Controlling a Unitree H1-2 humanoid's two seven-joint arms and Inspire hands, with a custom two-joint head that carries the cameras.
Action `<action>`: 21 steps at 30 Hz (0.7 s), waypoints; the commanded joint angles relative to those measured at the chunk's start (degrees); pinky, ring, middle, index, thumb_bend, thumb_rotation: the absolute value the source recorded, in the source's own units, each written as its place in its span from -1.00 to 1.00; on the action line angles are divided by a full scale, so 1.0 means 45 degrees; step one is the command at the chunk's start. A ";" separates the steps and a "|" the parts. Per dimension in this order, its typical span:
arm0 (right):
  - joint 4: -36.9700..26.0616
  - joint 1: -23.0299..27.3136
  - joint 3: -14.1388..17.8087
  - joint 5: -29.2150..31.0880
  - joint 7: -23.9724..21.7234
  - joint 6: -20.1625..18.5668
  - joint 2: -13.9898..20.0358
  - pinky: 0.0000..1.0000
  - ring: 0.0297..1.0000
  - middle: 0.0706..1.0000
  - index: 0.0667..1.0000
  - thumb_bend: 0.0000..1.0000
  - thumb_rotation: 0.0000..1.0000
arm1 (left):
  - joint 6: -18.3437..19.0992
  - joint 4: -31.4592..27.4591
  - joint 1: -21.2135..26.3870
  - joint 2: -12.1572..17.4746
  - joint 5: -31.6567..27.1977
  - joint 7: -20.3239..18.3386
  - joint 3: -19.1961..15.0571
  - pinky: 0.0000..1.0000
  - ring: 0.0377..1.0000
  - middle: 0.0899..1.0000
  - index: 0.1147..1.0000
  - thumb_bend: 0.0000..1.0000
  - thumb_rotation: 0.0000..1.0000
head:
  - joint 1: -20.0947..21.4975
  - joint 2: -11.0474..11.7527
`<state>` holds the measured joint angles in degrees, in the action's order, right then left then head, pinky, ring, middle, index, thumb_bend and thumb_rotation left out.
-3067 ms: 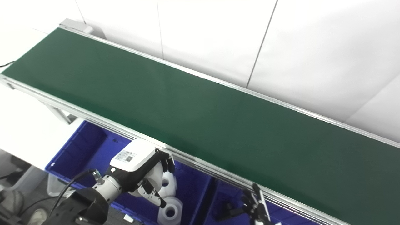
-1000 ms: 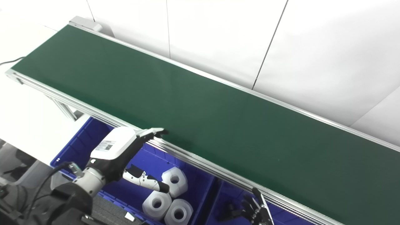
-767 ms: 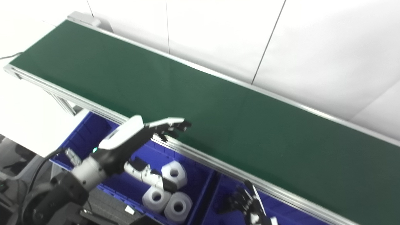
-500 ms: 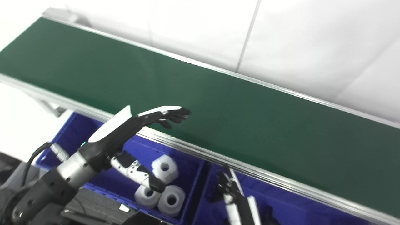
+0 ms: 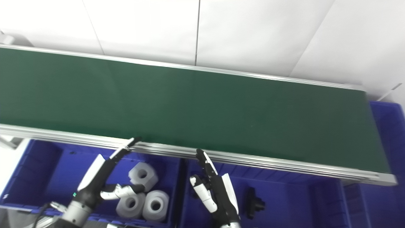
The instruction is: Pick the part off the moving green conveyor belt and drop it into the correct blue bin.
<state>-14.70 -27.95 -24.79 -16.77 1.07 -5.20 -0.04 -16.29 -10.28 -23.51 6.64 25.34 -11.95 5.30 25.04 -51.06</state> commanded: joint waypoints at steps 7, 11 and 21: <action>0.0218 0.0284 -0.1201 -0.0428 0.0329 0.0390 -0.1502 0.81 0.86 0.90 0.91 0.58 1.00 | 0.0487 -0.0282 0.0179 0.0427 -0.0358 -0.0005 0.0725 0.83 0.94 0.97 0.99 0.62 0.56 | 0.0494 -0.0411; 0.0056 0.0388 -0.1222 -0.0402 0.0281 0.0174 -0.1563 0.79 0.85 0.90 0.91 0.57 1.00 | 0.0907 -0.0654 0.0256 0.0599 -0.0513 -0.0079 0.0880 0.83 0.95 0.97 0.99 0.64 0.55 | 0.0828 -0.0645; 0.0334 0.0636 -0.1379 -0.0503 0.0304 -0.0185 -0.1937 0.72 0.82 0.86 0.91 0.67 1.00 | 0.0996 -0.0920 0.0451 0.1053 -0.1086 -0.0096 0.0917 0.82 0.92 0.95 0.97 0.61 0.51 | 0.2960 -0.0488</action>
<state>-14.71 -27.48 -24.79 -16.76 1.96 -5.22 -0.04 -10.71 -12.50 -22.13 10.13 21.61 -12.64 9.40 38.39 -53.26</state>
